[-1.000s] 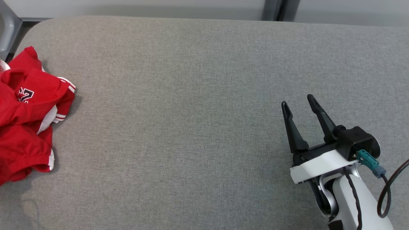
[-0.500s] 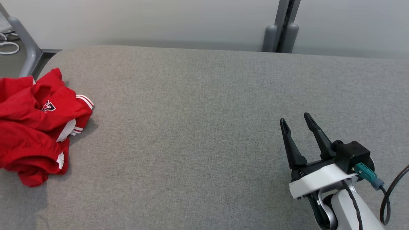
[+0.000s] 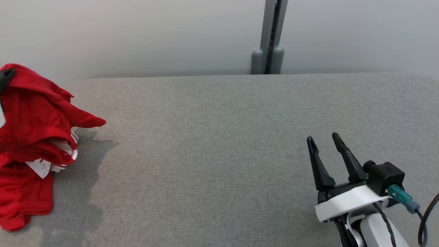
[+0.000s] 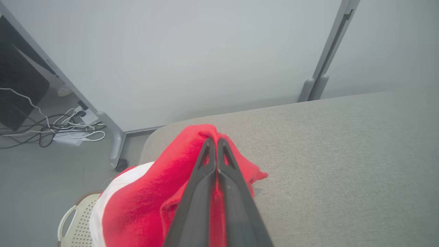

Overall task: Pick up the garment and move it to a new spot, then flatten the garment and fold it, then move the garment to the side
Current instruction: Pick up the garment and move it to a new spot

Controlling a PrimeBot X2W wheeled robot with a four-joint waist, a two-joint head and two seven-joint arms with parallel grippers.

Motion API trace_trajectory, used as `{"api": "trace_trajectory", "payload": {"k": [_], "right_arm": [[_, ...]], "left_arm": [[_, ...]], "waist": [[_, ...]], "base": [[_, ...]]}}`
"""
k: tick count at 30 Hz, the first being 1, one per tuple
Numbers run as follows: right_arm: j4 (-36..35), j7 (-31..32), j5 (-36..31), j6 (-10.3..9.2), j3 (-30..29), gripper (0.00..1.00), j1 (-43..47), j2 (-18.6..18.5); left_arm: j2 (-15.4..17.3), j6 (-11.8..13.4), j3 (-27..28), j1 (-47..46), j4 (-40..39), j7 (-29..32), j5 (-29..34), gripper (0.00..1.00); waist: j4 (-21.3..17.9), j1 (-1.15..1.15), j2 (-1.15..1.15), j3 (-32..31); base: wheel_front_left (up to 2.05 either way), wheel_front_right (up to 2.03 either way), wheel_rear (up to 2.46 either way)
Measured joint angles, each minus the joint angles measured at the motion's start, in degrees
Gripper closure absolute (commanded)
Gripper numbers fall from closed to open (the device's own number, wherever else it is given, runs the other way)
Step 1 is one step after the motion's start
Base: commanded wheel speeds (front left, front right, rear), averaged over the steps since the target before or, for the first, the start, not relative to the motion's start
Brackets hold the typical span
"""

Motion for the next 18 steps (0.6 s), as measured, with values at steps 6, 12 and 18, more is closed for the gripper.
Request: {"api": "trace_trajectory", "payload": {"k": [6,12,18], "right_arm": [[0.2,0.0,0.1,0.0,-0.6,0.0,0.7,0.0],[-0.2,0.0,0.0,0.0,-1.2,0.0,1.2,-0.1],[-0.5,0.0,-0.1,0.0,-1.6,0.0,1.3,0.0]], "left_arm": [[-1.5,0.0,-2.3,-1.1,-7.3,0.9,0.1,1.0],[-4.8,0.0,-4.4,-1.4,-16.9,1.1,-1.1,1.0],[-10.2,0.0,-6.2,-2.6,-28.1,0.6,-5.8,1.0]], "waist": [[-4.4,0.0,0.0,-1.1],[-9.0,0.0,0.0,-2.2],[-13.0,0.0,0.0,-2.5]], "base": [[0.0,0.0,0.0],[0.0,0.0,0.0],[0.0,0.0,0.0]]}}
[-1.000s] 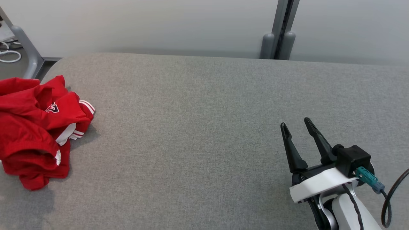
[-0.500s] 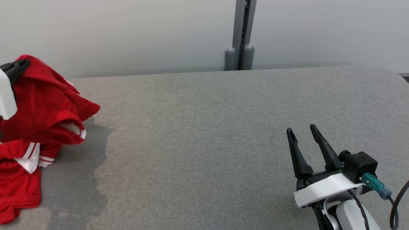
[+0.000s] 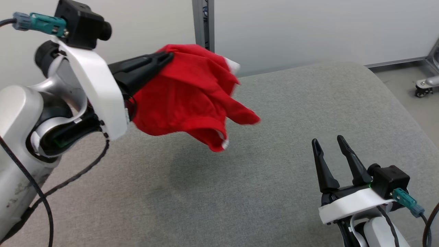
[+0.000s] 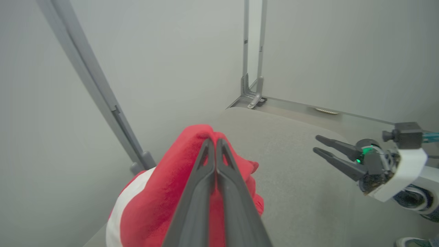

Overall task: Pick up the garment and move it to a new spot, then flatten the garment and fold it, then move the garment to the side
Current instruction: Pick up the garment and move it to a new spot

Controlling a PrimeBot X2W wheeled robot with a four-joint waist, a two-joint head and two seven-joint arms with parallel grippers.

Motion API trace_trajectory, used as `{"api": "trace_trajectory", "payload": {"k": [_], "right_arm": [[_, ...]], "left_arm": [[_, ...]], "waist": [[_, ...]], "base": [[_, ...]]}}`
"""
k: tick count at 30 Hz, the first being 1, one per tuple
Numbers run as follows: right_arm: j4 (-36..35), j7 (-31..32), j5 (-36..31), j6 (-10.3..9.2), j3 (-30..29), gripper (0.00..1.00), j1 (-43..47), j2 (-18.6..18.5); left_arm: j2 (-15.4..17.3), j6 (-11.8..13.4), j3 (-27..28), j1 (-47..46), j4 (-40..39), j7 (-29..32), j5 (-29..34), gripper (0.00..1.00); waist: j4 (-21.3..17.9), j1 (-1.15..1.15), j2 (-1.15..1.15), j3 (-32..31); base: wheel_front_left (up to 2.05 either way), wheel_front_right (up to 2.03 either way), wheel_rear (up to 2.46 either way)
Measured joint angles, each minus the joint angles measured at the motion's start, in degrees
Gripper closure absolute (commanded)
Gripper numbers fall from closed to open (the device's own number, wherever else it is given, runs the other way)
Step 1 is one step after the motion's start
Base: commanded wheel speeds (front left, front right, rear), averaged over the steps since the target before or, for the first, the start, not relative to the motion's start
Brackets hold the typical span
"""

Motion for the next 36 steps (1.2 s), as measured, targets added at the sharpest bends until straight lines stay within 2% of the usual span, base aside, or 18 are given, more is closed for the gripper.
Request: {"api": "trace_trajectory", "payload": {"k": [2,5,10,16,19,23,27,28,29,30,36], "right_arm": [[-0.2,0.0,0.0,0.0,0.1,0.0,0.0,0.0],[-0.4,0.0,0.1,0.0,0.0,0.0,0.1,0.0],[-0.7,0.0,0.6,0.0,0.3,0.0,-0.4,0.0],[-1.3,0.0,1.1,0.0,1.5,0.0,-1.8,0.0],[-1.5,0.0,1.2,0.0,1.8,0.0,-2.9,0.0],[-1.7,0.0,1.1,0.0,1.4,0.0,-3.1,0.0],[-1.4,0.0,1.0,0.0,1.7,0.0,-3.8,0.0],[-1.4,0.0,1.0,0.0,1.8,0.0,-3.8,0.0],[-1.3,0.0,1.0,0.0,1.8,0.0,-3.8,0.0],[-1.2,0.0,1.0,0.0,1.9,0.0,-3.9,0.0],[-0.3,0.0,0.5,0.0,2.2,0.0,-3.9,0.0]], "left_arm": [[-1.4,-0.1,-0.9,0.0,-3.1,0.0,-2.3,1.0],[-1.2,-0.1,-3.7,0.8,-6.1,0.6,-3.4,1.0],[1.4,-0.1,-10.0,4.3,-4.7,1.3,-1.4,1.0],[2.5,-0.1,-14.5,5.4,4.8,-1.0,-0.5,1.0],[2.8,-0.1,-15.0,5.1,11.0,-3.5,-1.4,1.0],[1.0,-0.1,-14.5,2.4,20.2,-8.4,-3.4,1.0],[-0.4,-0.1,-15.2,1.5,25.0,-9.9,-6.0,1.0],[-0.6,0.0,-15.6,1.5,25.5,-10.1,-6.5,0.72],[-0.8,-0.1,-16.1,1.5,25.9,-10.4,-7.0,0.14],[-1.1,0.0,-16.6,1.5,26.3,-10.7,-7.6,0.0],[-1.3,-0.1,-18.9,0.3,25.6,-13.3,-9.4,0.0]], "waist": [[-1.1,0.0,0.0,0.1],[-2.2,0.0,0.0,0.8],[-3.2,0.0,0.0,3.3],[-4.7,0.0,0.0,6.4],[-5.5,0.0,0.0,7.8],[-6.3,0.0,0.0,9.6],[-6.0,0.0,0.0,10.0],[-5.8,0.0,0.0,10.0],[-5.6,0.0,0.0,10.0],[-5.3,0.0,0.0,9.9],[-3.2,0.0,0.0,8.7]], "base": [[0.0,0.0,0.0],[0.0,0.0,0.0],[0.0,0.0,0.0],[0.0,0.0,0.0],[0.0,0.0,0.0],[0.0,0.0,0.0],[0.0,0.0,0.0],[0.0,0.0,0.0],[0.0,0.0,0.0],[0.0,0.0,0.0],[0.0,0.0,0.0]]}}
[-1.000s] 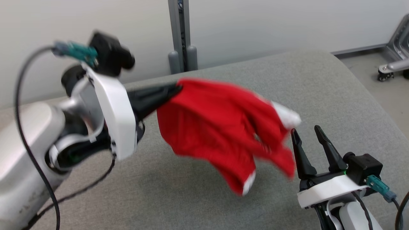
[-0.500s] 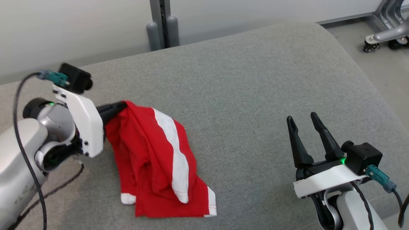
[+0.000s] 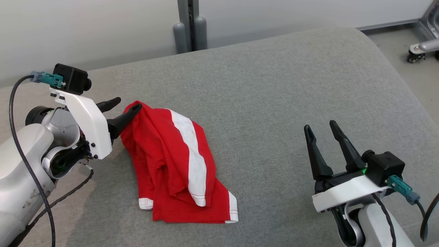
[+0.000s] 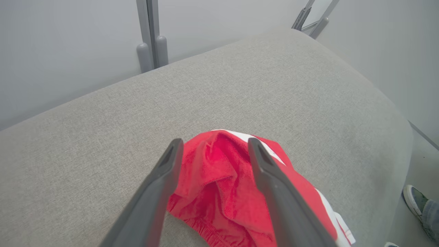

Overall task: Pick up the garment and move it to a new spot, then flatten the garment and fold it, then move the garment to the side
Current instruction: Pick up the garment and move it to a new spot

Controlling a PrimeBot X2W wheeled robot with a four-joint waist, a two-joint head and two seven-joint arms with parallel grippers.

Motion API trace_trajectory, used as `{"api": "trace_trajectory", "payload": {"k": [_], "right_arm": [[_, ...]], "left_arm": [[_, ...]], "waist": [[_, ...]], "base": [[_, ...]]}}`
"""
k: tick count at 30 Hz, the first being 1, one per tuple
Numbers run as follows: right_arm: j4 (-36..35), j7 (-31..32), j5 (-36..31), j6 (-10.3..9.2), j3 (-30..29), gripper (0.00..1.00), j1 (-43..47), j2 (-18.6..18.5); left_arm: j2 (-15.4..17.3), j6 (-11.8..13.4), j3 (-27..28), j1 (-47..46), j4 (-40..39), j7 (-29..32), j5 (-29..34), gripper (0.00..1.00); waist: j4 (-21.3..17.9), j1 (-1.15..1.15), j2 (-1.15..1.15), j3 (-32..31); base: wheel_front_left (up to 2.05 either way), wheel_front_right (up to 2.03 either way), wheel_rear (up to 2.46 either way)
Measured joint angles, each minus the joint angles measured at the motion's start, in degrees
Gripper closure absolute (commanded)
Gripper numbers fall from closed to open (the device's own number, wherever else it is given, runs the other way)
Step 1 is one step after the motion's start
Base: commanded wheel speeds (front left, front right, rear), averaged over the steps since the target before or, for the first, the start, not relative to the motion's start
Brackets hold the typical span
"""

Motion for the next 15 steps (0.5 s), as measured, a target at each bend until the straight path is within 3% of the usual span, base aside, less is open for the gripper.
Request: {"api": "trace_trajectory", "payload": {"k": [12,15], "right_arm": [[1.3,0.0,-1.0,0.0,0.0,0.0,1.8,0.0],[1.4,0.0,-1.2,0.0,0.0,0.0,2.2,0.0]], "left_arm": [[7.0,0.0,1.7,3.3,-6.1,-13.2,-1.5,0.0],[9.3,1.5,2.9,5.5,-7.3,-17.1,-1.5,0.0]], "waist": [[4.0,0.0,0.0,-4.2],[4.9,0.0,0.0,-5.0]], "base": [[0.0,0.0,0.0],[0.0,0.0,0.0]]}}
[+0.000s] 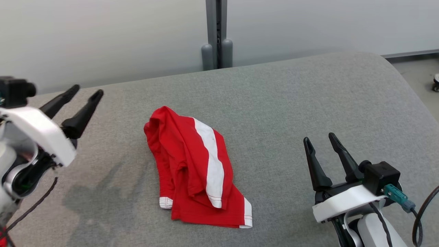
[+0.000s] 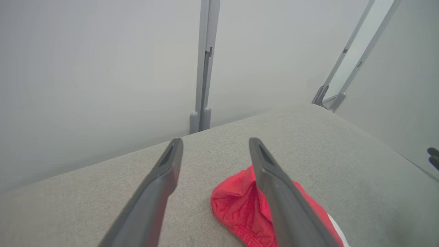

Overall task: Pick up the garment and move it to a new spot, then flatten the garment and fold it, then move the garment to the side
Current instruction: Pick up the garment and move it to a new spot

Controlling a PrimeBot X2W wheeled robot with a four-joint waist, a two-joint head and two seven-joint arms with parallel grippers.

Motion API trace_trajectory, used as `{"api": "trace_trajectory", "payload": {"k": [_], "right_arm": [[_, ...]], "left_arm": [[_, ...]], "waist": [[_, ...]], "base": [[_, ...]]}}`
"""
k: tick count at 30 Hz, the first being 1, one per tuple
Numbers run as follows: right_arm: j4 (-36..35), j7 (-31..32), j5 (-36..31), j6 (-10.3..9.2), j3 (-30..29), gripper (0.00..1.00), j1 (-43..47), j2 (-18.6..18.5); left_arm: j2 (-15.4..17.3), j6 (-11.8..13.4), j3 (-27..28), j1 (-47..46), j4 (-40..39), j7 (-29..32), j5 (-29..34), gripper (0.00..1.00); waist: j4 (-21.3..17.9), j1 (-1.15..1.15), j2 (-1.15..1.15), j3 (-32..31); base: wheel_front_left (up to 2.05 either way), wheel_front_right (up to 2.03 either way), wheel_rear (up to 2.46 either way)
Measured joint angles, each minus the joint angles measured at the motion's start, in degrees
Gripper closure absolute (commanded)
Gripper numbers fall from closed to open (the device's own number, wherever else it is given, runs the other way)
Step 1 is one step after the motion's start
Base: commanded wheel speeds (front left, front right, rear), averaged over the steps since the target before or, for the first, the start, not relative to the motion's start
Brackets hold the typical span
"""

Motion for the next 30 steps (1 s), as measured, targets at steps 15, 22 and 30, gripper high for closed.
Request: {"api": "trace_trajectory", "payload": {"k": [15,22,30], "right_arm": [[-1.4,0.0,-1.1,0.0,-2.5,0.0,1.1,0.0],[-1.6,0.0,-1.3,0.0,-3.1,0.0,1.7,0.0],[-3.5,0.0,-1.1,0.0,-4.0,0.0,3.8,0.0]], "left_arm": [[3.5,14.2,18.4,21.7,-14.2,-13.1,3.4,0.0],[-3.9,15.2,32.3,36.0,-18.2,-13.1,12.6,0.0],[-15.3,13.5,44.9,47.5,-20.6,-13.1,25.4,0.0]], "waist": [[3.2,0.0,0.0,-1.5],[4.4,0.0,0.0,-1.5],[5.2,0.0,0.0,-1.9]], "base": [[0.0,0.0,0.0],[0.0,0.0,0.0],[0.0,0.0,0.0]]}}
